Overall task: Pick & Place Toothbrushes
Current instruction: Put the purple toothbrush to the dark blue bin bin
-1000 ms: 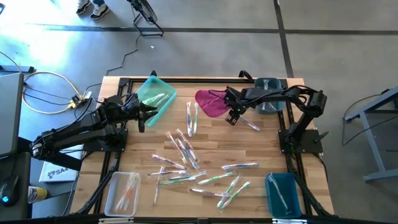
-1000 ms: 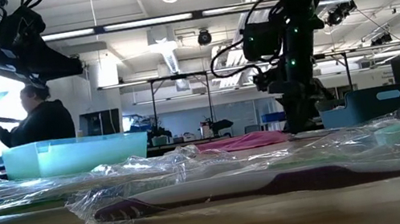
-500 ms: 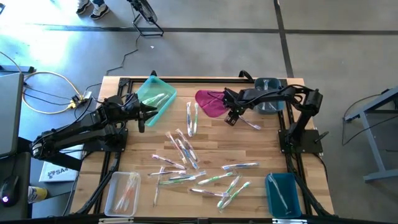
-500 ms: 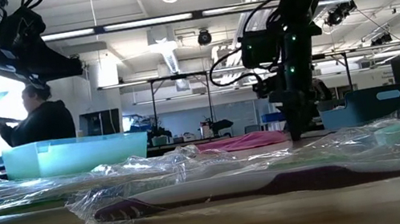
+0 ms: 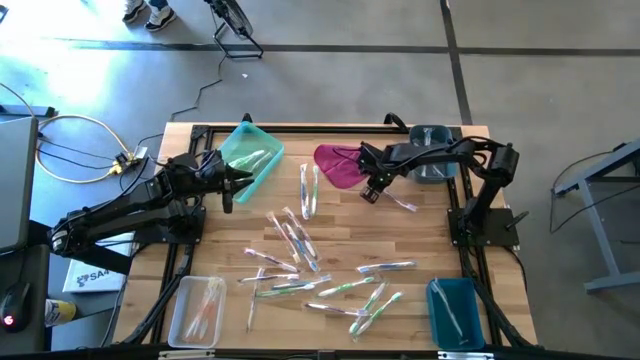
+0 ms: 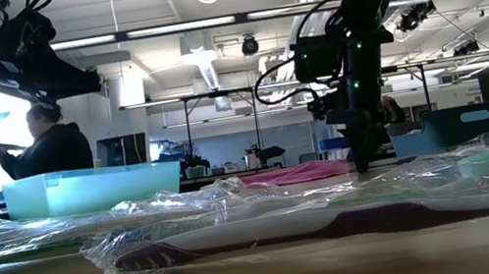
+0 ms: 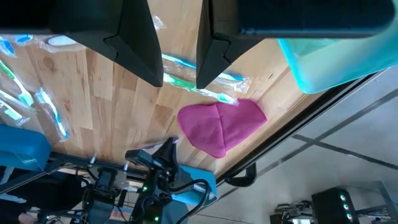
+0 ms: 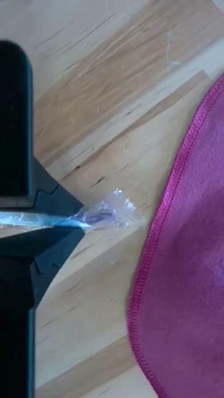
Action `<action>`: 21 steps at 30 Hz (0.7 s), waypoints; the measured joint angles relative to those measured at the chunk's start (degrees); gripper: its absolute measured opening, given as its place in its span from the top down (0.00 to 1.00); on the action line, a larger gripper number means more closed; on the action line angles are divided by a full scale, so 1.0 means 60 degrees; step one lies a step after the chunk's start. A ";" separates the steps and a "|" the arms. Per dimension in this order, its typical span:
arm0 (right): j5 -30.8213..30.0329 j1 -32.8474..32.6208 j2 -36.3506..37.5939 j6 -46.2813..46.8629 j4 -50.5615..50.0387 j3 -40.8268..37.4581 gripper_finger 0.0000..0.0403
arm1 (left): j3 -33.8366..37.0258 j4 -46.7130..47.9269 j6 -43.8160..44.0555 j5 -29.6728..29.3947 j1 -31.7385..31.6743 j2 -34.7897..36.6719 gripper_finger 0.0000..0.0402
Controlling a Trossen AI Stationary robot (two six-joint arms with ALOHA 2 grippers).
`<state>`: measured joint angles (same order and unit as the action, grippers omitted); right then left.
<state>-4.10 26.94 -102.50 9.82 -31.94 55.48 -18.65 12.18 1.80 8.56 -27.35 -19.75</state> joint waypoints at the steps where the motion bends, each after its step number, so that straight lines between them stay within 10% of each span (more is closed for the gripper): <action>1: -0.0008 0.0001 0.0000 0.0050 0.0005 0.0000 0.96 | 0.0000 0.0023 0.0000 -0.0001 0.0000 0.0000 0.77; 21: -0.0007 0.0007 0.0064 0.0191 0.0000 -0.0011 0.97 | 0.0000 0.0397 0.0000 -0.0004 0.0000 0.0004 0.77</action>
<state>-4.14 26.98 -102.11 10.97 -31.94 55.42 -18.65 14.57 1.80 8.54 -27.35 -19.73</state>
